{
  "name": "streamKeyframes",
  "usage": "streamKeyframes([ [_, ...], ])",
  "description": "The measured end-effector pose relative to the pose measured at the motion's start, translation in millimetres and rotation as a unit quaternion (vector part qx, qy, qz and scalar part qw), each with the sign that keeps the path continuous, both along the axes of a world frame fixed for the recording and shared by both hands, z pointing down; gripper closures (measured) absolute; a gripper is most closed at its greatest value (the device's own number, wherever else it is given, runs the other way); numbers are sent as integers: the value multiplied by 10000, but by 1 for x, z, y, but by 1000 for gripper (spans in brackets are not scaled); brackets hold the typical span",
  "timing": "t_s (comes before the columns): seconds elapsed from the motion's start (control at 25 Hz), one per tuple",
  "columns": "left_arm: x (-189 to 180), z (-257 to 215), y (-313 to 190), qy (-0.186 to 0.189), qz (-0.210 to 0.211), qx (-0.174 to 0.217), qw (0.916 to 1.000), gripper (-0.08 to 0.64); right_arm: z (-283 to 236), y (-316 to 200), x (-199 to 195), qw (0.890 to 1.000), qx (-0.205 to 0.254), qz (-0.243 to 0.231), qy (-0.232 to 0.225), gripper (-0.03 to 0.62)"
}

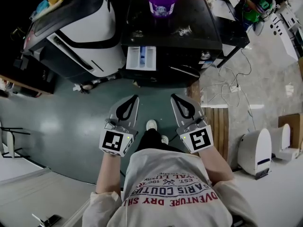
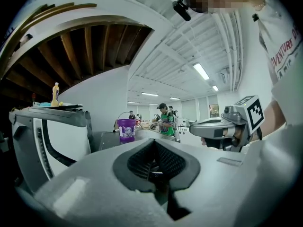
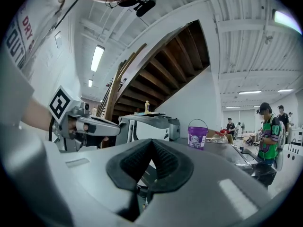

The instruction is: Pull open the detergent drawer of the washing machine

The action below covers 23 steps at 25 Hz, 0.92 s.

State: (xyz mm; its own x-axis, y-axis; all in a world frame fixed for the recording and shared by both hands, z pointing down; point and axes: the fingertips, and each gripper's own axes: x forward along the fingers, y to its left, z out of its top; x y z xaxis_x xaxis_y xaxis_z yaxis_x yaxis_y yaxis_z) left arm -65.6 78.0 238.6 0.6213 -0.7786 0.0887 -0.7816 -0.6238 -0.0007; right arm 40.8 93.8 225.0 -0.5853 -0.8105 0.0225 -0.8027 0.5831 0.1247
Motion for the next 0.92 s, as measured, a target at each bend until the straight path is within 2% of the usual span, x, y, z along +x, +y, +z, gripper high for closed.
streamKeyframes([
  [0.68,0,2,-2,-119,-101,-36,9999,560,2,-6,-7,9999,-93,23,-126,592],
  [0.92,-3,-3,-5,69,-36,28,10000,560,-2,-11,-11,9999,-32,88,-116,592],
])
